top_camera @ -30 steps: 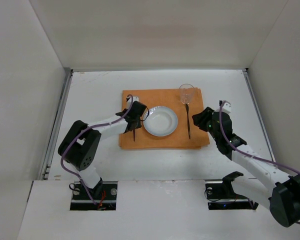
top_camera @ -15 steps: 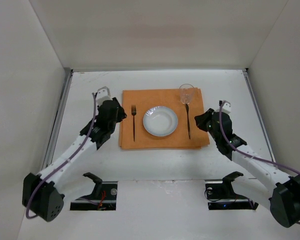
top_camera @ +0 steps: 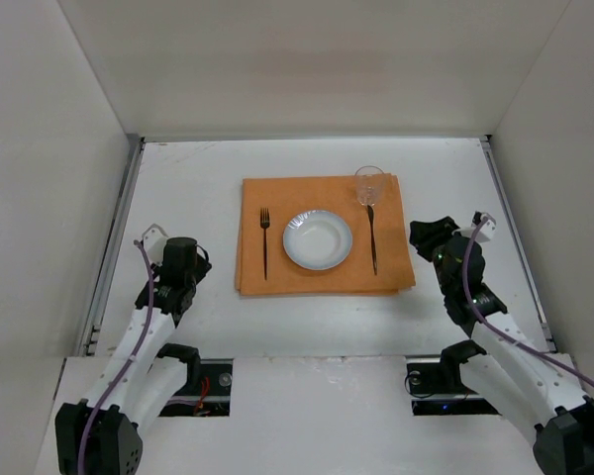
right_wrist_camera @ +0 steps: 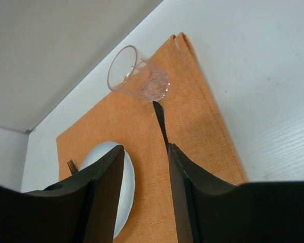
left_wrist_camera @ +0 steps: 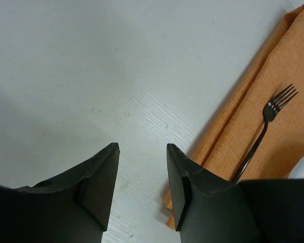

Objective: Set the dinner table for one person

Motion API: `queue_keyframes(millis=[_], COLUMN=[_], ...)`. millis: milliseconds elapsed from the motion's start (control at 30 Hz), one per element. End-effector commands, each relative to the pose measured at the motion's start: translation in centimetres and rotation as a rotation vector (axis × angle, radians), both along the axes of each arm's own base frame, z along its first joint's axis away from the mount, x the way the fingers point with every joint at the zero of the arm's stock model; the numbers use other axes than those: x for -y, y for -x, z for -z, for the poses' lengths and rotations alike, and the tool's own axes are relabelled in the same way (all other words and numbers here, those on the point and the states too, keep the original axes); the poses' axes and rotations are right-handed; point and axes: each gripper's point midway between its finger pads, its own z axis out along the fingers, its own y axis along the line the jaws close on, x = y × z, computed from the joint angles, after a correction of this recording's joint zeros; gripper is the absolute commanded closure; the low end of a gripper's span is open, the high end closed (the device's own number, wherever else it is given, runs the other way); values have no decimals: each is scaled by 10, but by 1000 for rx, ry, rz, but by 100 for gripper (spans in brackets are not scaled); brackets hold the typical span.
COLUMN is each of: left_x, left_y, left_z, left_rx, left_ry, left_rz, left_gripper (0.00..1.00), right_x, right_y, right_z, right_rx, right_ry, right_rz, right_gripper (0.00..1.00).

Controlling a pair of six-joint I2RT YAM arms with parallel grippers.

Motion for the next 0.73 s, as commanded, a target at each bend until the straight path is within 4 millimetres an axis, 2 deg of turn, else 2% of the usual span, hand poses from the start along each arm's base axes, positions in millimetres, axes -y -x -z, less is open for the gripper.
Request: queue_keyframes(millis=[0, 200, 600, 700], left_x=[6, 5, 6, 7], left_y=[2, -2, -13, -15], left_z=[9, 19, 14, 13], left_rx=[-20, -28, -6, -3], left_ry=[47, 96, 146, 138], left_rz=[16, 12, 19, 25], left_gripper=[59, 59, 65, 62], right_x=[16, 23, 15, 14], right_y=[-3, -2, -10, -9], right_z=[-11, -10, 5, 1], right_rx=[59, 62, -2, 8], right_ry=[-42, -46, -30, -31], right_rz=[97, 124, 98, 94], right_gripper=[53, 50, 48, 48])
